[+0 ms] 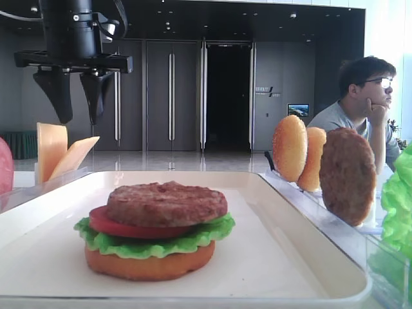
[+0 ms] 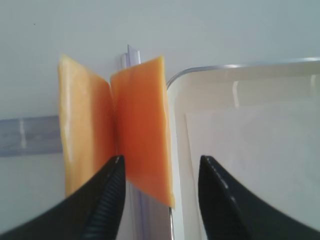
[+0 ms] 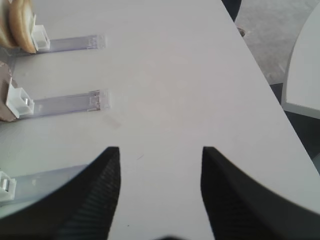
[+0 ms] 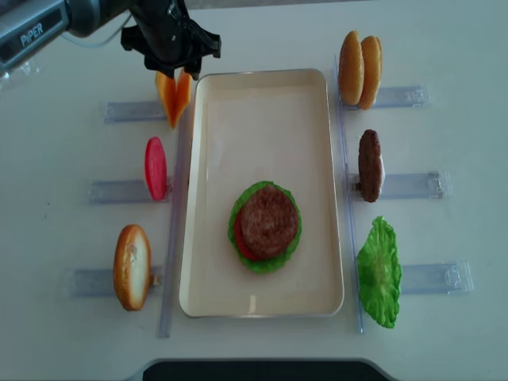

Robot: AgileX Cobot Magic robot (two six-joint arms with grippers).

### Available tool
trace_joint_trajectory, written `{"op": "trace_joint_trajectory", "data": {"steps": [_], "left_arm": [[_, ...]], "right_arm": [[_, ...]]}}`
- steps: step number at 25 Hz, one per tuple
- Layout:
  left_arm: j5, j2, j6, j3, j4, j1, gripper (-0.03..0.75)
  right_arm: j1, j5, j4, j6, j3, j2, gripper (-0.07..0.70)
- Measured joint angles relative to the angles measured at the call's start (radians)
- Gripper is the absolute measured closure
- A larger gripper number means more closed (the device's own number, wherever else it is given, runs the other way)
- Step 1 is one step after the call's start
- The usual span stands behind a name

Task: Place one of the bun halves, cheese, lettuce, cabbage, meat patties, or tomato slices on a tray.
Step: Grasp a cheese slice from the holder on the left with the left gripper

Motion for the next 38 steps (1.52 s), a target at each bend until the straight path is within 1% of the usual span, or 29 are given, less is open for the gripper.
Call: {"op": "trace_joint_trajectory", "data": {"steps": [6, 21, 30, 33, 38], "left_arm": [[0.000, 0.037, 0.000, -0.024, 0.011, 0.000, 0.346], [0.004, 0.100, -0.004, -0.025, 0.027, 0.000, 0.346], [0.031, 0.109, -0.007, -0.025, 0.062, 0.000, 0.349], [0.032, 0.112, -0.007, -0.025, 0.062, 0.000, 0.374], [0.043, 0.113, 0.002, -0.025, 0.065, 0.000, 0.464]], "right_arm": [[0.000, 0.000, 0.000, 0.000, 0.000, 0.000, 0.279], [0.000, 0.000, 0.000, 0.000, 0.000, 0.000, 0.279], [0.000, 0.000, 0.000, 0.000, 0.000, 0.000, 0.279], [0.000, 0.000, 0.000, 0.000, 0.000, 0.000, 0.279], [0.000, 0.000, 0.000, 0.000, 0.000, 0.000, 0.279]]}}
